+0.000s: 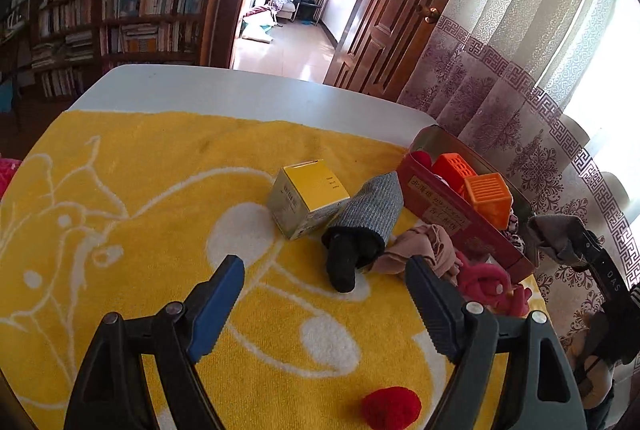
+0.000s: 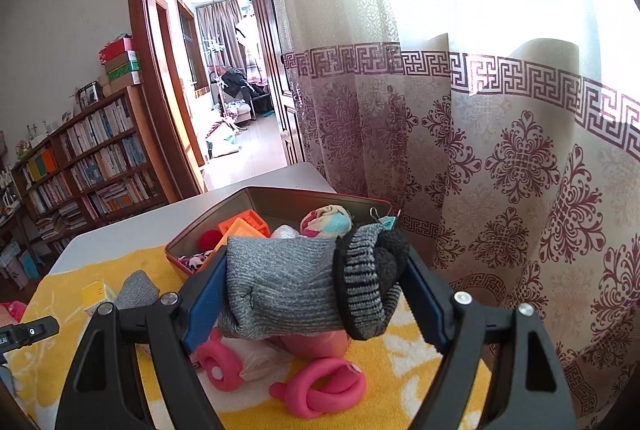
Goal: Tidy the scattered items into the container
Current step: 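Withdraw the left tool to the towel while the right tool holds the grey sock over the tin, then lower the grey sock into the red tin and open the right tool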
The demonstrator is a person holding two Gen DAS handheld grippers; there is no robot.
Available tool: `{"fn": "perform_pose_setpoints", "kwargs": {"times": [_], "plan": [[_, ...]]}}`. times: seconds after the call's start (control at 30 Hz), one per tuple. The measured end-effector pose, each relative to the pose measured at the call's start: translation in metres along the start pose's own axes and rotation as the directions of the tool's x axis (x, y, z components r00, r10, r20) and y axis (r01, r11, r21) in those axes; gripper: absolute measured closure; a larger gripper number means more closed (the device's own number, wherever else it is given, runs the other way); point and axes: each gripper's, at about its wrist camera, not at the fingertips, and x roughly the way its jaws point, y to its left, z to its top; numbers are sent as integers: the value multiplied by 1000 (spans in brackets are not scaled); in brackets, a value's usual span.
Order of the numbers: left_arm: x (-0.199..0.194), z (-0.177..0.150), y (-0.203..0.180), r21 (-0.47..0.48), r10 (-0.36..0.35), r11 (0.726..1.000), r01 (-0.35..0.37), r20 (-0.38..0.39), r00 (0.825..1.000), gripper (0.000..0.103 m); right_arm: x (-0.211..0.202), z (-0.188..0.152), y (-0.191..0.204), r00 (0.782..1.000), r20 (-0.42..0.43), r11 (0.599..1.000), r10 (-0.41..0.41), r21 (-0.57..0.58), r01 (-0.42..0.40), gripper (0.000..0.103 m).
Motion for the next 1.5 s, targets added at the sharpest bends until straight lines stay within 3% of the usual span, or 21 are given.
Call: {"fn": "perform_pose_setpoints", "kwargs": {"times": [0.23, 0.53, 0.7, 0.93, 1.27, 1.5], "plan": [[-3, -9, -2, 18, -28, 999, 28, -10, 1000, 19, -8, -20, 29, 987, -103, 992, 124, 1, -125, 20], [-6, -13, 12, -9, -46, 999, 46, -14, 999, 19, 3, -41, 54, 967, -192, 985, 168, -9, -173, 20], [-3, -15, 17, -16, -57, 998, 57, -21, 998, 19, 4, -38, 56, 976, -174, 990, 130, -29, -137, 20], [0, -15, 21, -23, -75, 997, 74, -22, 997, 19, 12, 3, 42, 994, -97, 999, 47, -23, -49, 19], [3, -15, 21, -16, -85, 996, 85, -27, 996, 19, 62, 63, 40, 996, -89, 1000, -19, -2, 19, 19], [8, -15, 23, -19, -92, 996, 91, -39, 995, 18, 104, 82, 44, 990, -124, 998, -69, -15, 68, 17]]}}
